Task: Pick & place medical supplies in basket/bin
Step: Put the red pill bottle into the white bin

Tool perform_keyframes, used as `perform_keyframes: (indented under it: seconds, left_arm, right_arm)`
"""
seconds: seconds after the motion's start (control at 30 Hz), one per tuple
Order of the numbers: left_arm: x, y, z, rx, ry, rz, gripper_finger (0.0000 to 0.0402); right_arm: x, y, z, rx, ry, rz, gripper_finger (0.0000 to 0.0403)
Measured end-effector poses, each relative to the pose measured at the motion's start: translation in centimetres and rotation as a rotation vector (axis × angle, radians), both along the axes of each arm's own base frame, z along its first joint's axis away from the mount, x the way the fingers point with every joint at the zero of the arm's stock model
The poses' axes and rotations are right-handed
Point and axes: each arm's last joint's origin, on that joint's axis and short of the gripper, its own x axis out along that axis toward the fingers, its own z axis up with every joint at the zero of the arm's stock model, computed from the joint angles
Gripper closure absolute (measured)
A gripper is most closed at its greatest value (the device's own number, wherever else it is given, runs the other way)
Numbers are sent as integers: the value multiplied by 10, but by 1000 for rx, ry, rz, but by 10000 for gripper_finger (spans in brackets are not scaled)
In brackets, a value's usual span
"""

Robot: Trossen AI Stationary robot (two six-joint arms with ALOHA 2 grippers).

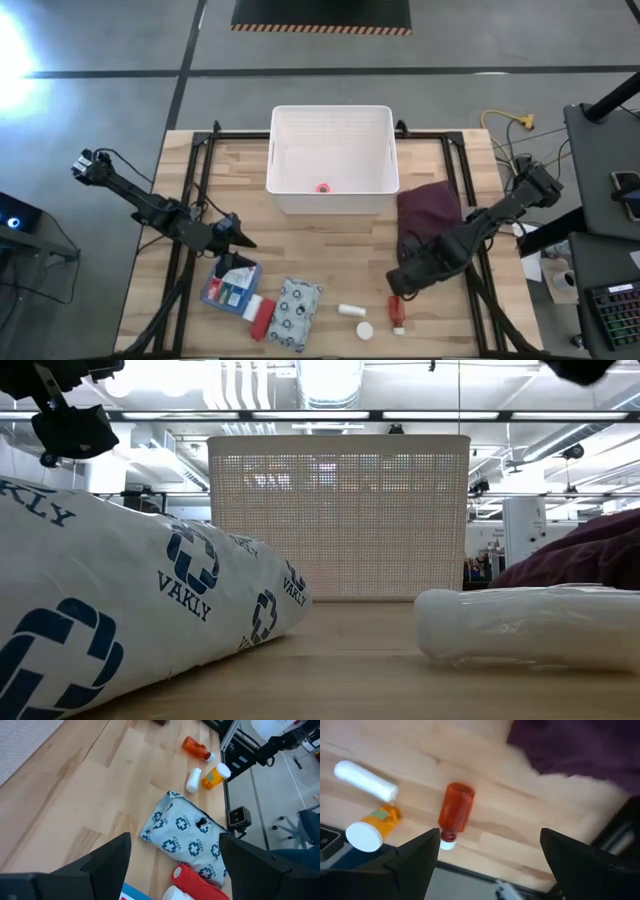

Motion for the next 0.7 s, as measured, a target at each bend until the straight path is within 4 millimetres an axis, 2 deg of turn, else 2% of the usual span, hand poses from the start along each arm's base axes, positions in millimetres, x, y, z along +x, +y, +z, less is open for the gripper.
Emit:
perform_keyframes:
  seconds: [0.17,0.3,0.5,0.7]
  left_arm:
    - [1,-1,-1,2,9,1,117]
    - [1,-1,-1,1,9,0,117]
    - [0,0,-5,21,43,1,117]
    - [-1,0,-8,23,80,12,117]
  right_arm:
    - [-2,12,-35,80,-23,-79,69]
    - [0,22,-53,164,-105,-119,69]
    - [3,34,-93,136,-62,-119,69]
    - [13,41,-118,96,-14,-97,69]
